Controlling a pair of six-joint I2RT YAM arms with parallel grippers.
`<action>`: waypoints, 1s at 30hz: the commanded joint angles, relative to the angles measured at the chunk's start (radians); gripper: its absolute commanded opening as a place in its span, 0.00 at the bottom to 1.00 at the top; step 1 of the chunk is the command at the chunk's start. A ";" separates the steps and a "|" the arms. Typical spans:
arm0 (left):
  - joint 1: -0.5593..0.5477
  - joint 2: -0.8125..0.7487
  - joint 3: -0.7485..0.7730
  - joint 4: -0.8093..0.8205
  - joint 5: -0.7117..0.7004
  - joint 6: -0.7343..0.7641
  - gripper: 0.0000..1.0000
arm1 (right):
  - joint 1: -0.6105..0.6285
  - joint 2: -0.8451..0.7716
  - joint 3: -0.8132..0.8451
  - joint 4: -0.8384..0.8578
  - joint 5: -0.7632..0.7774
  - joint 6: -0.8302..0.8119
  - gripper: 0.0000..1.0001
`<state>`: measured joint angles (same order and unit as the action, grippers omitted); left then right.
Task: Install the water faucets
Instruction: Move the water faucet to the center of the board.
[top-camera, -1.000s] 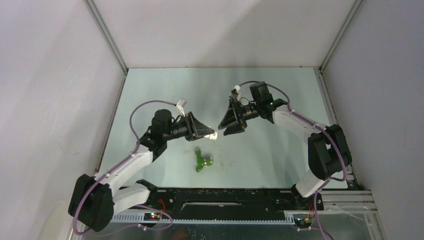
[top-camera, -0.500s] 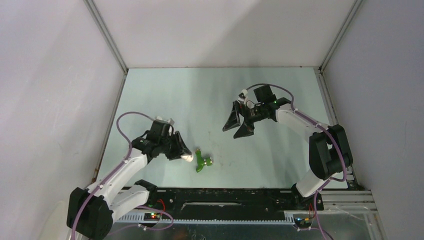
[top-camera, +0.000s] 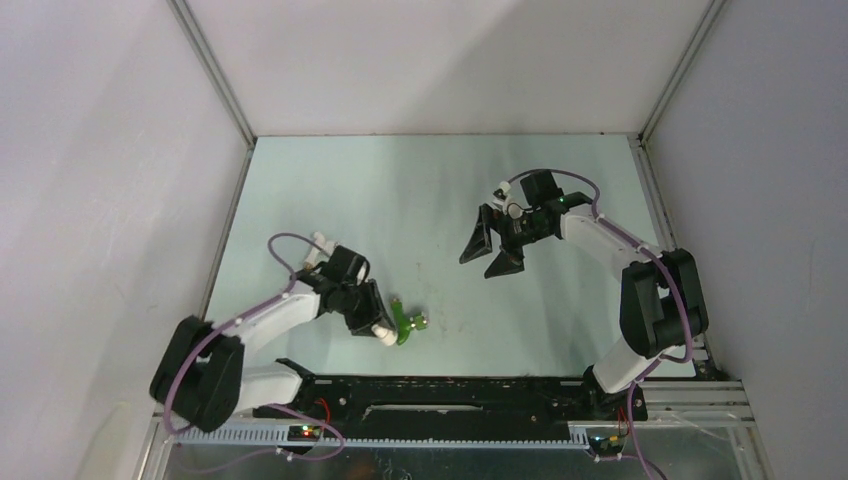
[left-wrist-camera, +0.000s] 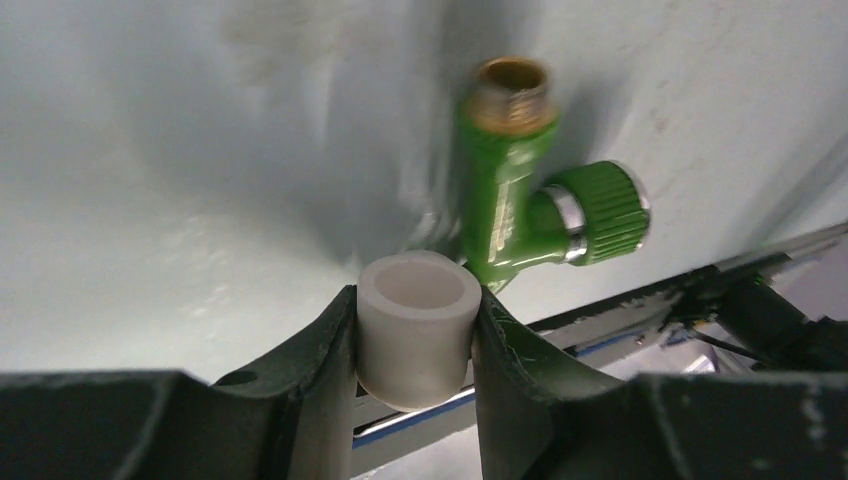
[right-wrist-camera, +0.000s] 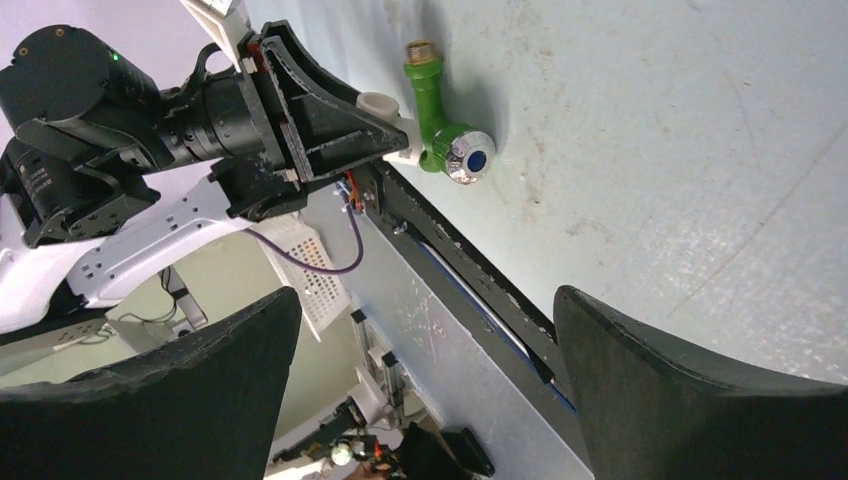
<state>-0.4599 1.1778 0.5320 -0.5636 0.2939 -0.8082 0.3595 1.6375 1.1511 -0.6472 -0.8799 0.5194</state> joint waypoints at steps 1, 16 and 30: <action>-0.060 0.166 0.084 0.147 0.049 -0.048 0.00 | -0.035 -0.041 0.032 -0.064 0.035 -0.038 0.97; -0.199 0.511 0.515 0.295 0.187 -0.151 0.00 | -0.135 -0.086 0.030 -0.133 0.141 -0.114 0.97; 0.135 0.184 0.145 0.228 0.121 -0.035 0.00 | -0.047 0.122 0.013 0.114 0.050 -0.007 0.97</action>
<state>-0.3744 1.4036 0.7433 -0.2874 0.4438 -0.8993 0.2821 1.6745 1.1511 -0.6582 -0.7918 0.4671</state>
